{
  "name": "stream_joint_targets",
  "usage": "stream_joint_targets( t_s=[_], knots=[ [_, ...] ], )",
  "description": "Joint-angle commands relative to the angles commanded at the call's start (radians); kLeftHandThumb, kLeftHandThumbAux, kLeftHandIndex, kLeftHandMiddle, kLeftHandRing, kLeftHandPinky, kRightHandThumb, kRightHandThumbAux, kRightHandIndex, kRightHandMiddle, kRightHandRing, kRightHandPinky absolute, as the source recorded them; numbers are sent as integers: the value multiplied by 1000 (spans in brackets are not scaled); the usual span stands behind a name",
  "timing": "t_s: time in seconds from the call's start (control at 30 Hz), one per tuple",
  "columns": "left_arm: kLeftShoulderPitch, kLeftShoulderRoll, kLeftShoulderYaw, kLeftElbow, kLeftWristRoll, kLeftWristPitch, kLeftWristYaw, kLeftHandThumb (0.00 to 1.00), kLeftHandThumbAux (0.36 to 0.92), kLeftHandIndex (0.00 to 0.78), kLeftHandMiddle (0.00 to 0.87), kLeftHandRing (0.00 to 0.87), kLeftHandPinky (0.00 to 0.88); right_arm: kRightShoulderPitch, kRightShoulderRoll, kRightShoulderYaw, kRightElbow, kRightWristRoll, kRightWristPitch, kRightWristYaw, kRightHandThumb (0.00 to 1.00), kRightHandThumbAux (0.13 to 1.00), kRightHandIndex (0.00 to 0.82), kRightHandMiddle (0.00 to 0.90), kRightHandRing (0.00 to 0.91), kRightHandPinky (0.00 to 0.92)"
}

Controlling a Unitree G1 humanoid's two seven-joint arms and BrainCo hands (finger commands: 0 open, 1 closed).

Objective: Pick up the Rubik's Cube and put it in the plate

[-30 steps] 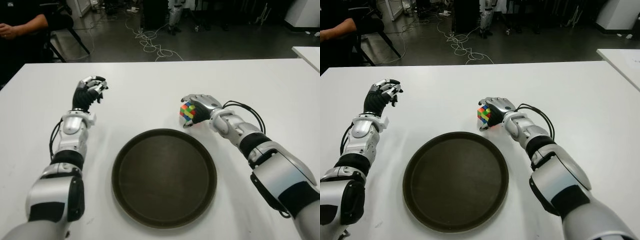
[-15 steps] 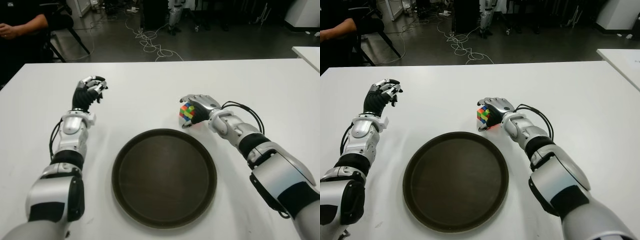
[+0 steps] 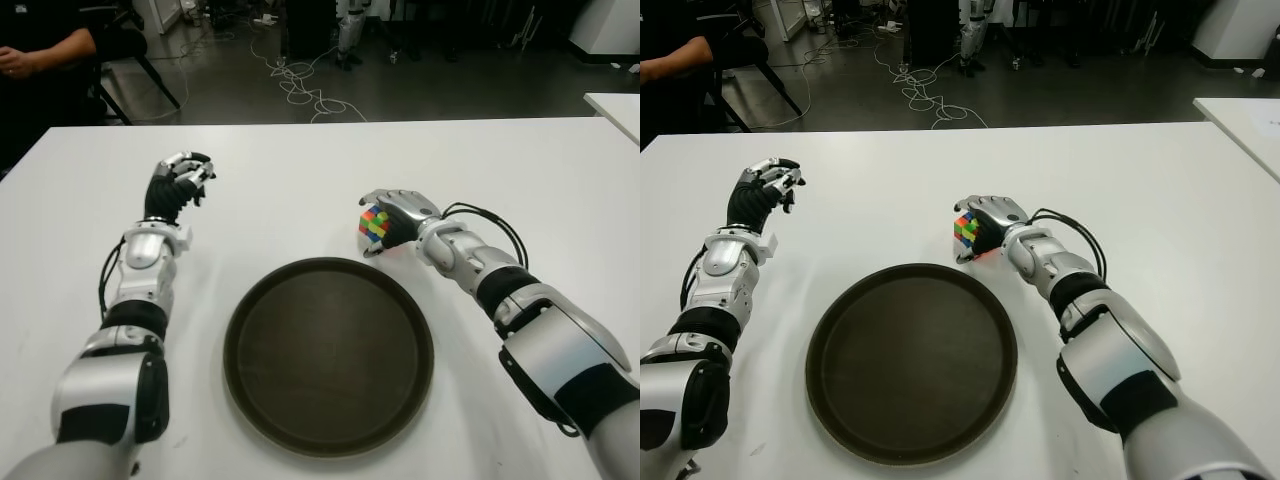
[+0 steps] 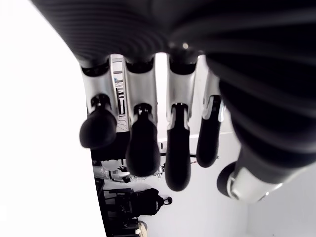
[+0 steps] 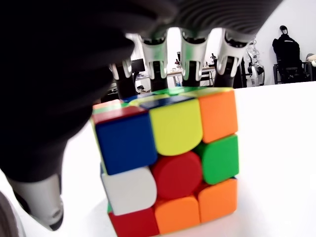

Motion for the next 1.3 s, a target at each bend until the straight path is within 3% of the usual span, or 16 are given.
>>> stream_joint_targets(
  t_s=[0.23, 0.5, 0.57, 0.73, 0.87, 0.93, 0.97, 1.03, 1.17, 1.3],
  knots=[
    [1, -1, 1, -4, -2, -1, -1, 836, 669, 407, 552, 701, 755, -2, -3, -1, -1, 1, -12, -7, 0, 723, 238, 262, 278, 264],
    [1, -1, 3, -3, -5, -2, -8, 836, 669, 406, 552, 697, 753, -8, -10, 5, 1, -4, -28, 15, 0, 817, 265, 381, 486, 422],
    [0, -1, 3, -3, -6, -2, -9, 836, 670, 404, 549, 692, 748, -9, -11, 6, 1, -5, -31, 21, 0, 867, 263, 457, 540, 466],
    [2, 2, 1, -5, -4, -2, -12, 835, 670, 404, 550, 692, 749, -16, -13, 8, -1, -7, -33, 28, 2, 932, 243, 554, 600, 520],
    [2, 3, -1, -5, -1, -4, -10, 836, 670, 405, 552, 693, 746, -19, -18, 9, -5, -8, -38, 30, 49, 963, 217, 582, 616, 534],
    [3, 3, -2, -6, 1, -5, -8, 836, 669, 407, 553, 695, 746, -20, -20, 11, -7, -11, -41, 29, 95, 968, 217, 584, 618, 546],
    [3, 3, -2, -6, 1, -6, -7, 836, 669, 407, 554, 696, 746, -21, -21, 12, -8, -12, -42, 28, 308, 887, 285, 581, 619, 568],
    [3, 3, -2, -7, 2, -6, -5, 837, 669, 408, 555, 697, 746, -21, -23, 15, -9, -13, -44, 27, 494, 817, 343, 578, 619, 587],
    [4, 4, -2, -11, 1, -4, -5, 837, 669, 409, 553, 698, 749, -23, -24, 18, -12, -12, -45, 23, 654, 756, 398, 578, 622, 635],
    [5, 3, -1, -12, 1, -3, -2, 837, 668, 409, 552, 697, 752, -24, -24, 17, -14, -10, -38, 21, 686, 744, 410, 574, 618, 647]
  ],
)
